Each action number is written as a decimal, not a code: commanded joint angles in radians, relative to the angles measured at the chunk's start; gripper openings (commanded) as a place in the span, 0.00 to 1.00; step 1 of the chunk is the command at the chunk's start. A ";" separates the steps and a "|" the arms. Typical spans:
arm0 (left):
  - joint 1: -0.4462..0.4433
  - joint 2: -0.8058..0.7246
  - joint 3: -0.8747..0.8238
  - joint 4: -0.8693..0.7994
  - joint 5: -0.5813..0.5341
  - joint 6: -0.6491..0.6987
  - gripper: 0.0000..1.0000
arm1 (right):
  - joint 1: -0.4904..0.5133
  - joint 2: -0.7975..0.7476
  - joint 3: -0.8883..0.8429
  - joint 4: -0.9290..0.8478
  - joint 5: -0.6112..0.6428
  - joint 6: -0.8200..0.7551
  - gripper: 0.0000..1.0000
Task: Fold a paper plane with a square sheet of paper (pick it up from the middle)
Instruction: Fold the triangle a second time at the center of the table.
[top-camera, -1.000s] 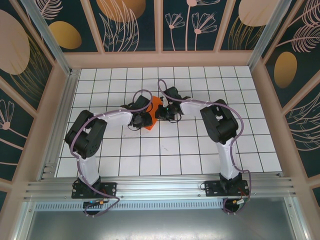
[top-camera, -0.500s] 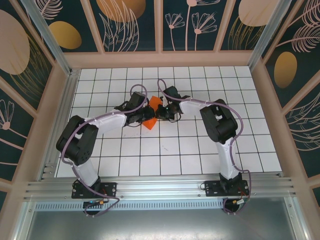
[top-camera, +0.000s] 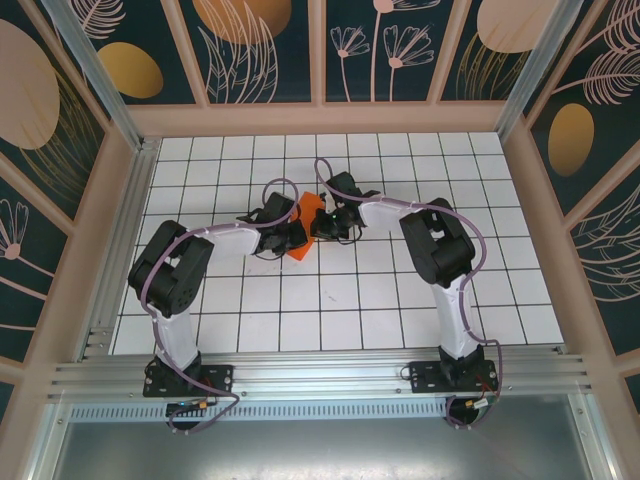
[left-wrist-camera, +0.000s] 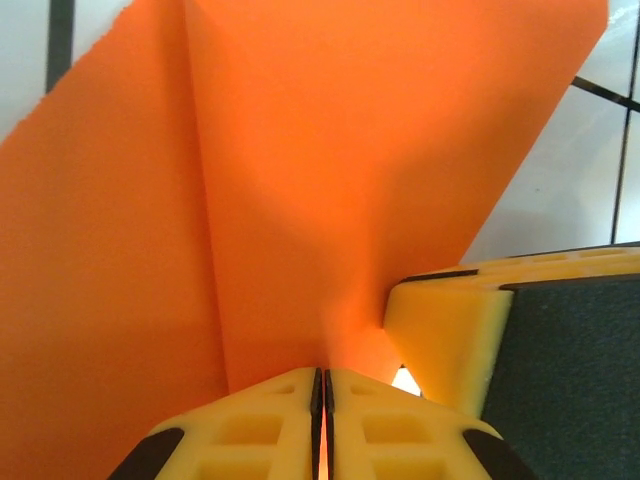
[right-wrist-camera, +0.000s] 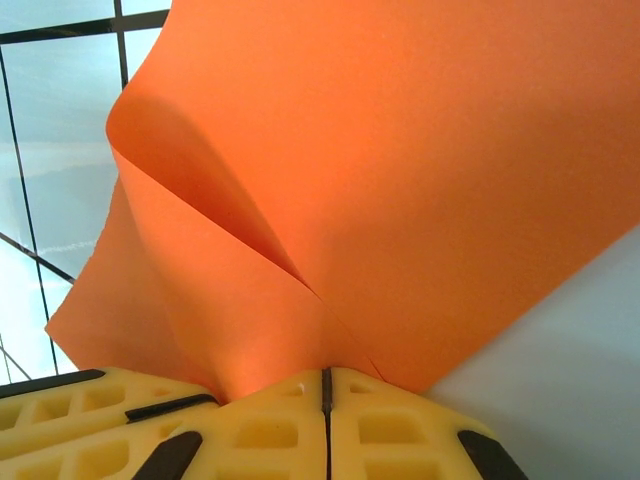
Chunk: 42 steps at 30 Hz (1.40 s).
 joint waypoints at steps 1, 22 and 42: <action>0.007 0.006 -0.019 -0.043 -0.020 -0.014 0.12 | 0.002 0.072 -0.001 -0.084 0.066 -0.011 0.07; 0.007 -0.070 -0.060 0.050 0.197 -0.028 0.18 | 0.003 0.091 0.005 -0.093 0.057 -0.005 0.06; -0.005 -0.010 -0.051 -0.104 0.157 0.024 0.17 | 0.010 0.100 0.010 -0.093 0.046 -0.008 0.06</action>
